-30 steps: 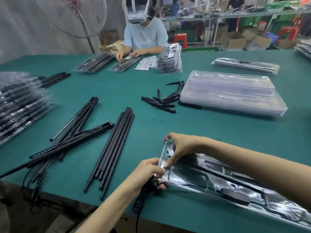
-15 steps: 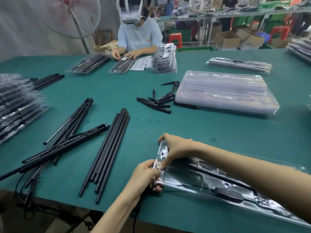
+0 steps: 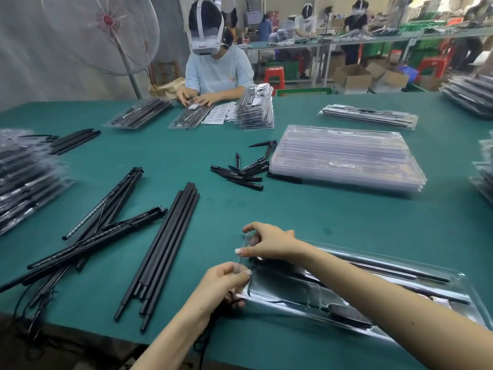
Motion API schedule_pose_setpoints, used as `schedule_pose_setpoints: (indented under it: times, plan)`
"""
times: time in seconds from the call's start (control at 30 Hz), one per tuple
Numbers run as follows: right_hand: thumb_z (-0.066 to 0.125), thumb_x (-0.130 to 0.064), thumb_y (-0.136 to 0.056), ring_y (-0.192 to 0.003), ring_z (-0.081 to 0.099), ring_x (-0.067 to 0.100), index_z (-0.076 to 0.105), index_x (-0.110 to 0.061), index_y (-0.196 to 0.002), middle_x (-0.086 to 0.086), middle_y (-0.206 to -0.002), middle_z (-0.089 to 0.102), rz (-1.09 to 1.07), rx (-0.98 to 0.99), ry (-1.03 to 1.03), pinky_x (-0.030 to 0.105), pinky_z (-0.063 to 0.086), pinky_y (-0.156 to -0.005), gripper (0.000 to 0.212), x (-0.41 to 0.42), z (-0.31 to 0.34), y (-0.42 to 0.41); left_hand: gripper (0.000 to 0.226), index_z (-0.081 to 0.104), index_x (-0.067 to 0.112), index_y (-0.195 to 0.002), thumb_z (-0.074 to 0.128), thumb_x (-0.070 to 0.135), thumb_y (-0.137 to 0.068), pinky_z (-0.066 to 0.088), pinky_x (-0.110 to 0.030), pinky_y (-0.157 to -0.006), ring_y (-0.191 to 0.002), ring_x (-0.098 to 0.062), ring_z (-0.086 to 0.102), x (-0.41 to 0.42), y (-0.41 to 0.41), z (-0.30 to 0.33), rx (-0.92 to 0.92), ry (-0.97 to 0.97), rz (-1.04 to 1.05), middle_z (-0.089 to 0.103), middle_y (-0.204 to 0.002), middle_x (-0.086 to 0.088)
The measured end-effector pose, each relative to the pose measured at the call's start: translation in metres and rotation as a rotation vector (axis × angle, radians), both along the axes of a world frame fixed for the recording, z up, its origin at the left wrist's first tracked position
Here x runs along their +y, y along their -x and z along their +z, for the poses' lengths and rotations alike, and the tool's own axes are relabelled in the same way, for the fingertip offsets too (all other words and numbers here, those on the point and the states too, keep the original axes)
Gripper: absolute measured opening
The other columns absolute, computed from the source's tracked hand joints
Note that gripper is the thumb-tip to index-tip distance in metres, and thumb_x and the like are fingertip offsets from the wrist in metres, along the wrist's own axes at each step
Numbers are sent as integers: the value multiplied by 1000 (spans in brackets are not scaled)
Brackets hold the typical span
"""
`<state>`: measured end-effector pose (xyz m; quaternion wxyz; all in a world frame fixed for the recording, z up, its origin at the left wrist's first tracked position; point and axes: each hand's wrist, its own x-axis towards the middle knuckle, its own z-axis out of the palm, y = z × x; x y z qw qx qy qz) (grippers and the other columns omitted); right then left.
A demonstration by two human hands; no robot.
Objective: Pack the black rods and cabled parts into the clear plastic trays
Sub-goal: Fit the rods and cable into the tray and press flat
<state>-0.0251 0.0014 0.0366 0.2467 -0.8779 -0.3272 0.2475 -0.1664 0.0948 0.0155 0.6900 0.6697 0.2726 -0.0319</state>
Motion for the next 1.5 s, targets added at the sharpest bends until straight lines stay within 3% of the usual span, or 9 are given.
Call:
schedule_pose_setpoints:
  times: [0.33, 0.5, 0.8, 0.9, 1.03, 1.17, 1.3, 1.4, 1.5]
  plan:
    - [63, -57, -81, -126, 44, 17, 44, -33, -133, -6, -131, 54, 9, -43, 7, 34, 19, -85, 60, 0, 0, 5, 7, 54, 9, -78, 54, 4, -83, 48, -33, -51, -41, -22, 47, -6, -12, 2, 123, -310, 7, 53, -54, -7]
    - [60, -50, -88, -126, 48, 18, 47, -23, -136, 2, -135, 54, -19, 194, -192, 34, 29, -110, 57, -10, 12, -1, 15, 54, 9, -77, 57, 12, -92, 42, -25, -45, -39, -18, 51, 0, -6, 8, 117, -228, -138, 54, -58, -9]
    - [61, -38, -90, -122, 46, 3, 58, -25, -124, -10, -129, 55, 14, -136, -287, 11, 27, -96, 36, -91, 52, -5, 22, 66, 12, -82, 64, 33, -88, 36, -17, -38, -43, -18, 57, 10, -5, 21, 126, -146, -201, 56, -57, 1]
    - [64, -35, -87, -109, 54, -2, 63, -30, -114, -15, -115, 62, -217, -163, -346, 9, 34, -91, 27, -164, 57, -4, 25, 61, 16, -70, 65, 34, -86, 37, -17, -37, -42, -19, 55, 12, -4, 17, 113, -160, -196, 54, -60, -4]
    - [68, -26, -85, -91, 61, 10, 62, -24, -111, -7, -94, 66, -699, -194, -315, 33, 44, -86, 26, -271, 40, 13, 26, 55, 8, -68, 65, 21, -88, 46, -25, -40, -38, -16, 45, 11, -2, 5, 91, -193, -113, 51, -54, -8]
    - [65, -29, -87, -74, 65, 15, 67, -21, -91, -1, -81, 69, -851, -62, -102, 28, 47, -70, 9, -335, 16, 46, 18, 63, 1, -77, 66, 16, -88, 44, -27, -37, -37, -19, 43, 12, -4, -3, 97, -333, -64, 51, -49, -13]
    - [65, -25, -89, -49, 60, 5, 65, -16, -68, -1, -57, 65, -746, 114, -76, 17, 47, -49, 23, -345, 7, 63, 9, 73, 10, -79, 70, 17, -84, 44, -29, -49, -43, -20, 47, 11, -7, 0, 109, -414, -85, 58, -49, -10]
    - [67, -27, -86, -54, 63, 7, 62, -8, -70, -1, -55, 65, -778, 318, -218, 21, 50, -50, 25, -339, 7, 61, 14, 74, 9, -73, 72, 19, -82, 36, -34, -64, -61, -22, 52, 8, -7, 7, 130, -499, -132, 63, -52, -4]
    - [71, -31, -72, -63, 71, 24, 60, 7, -94, 19, -72, 71, -904, 658, -475, 22, 54, -51, 45, -331, 10, 56, 19, 71, 3, -69, 70, 15, -84, 33, -29, -57, -58, -22, 48, 5, -8, 12, 157, -474, -126, 59, -49, -8]
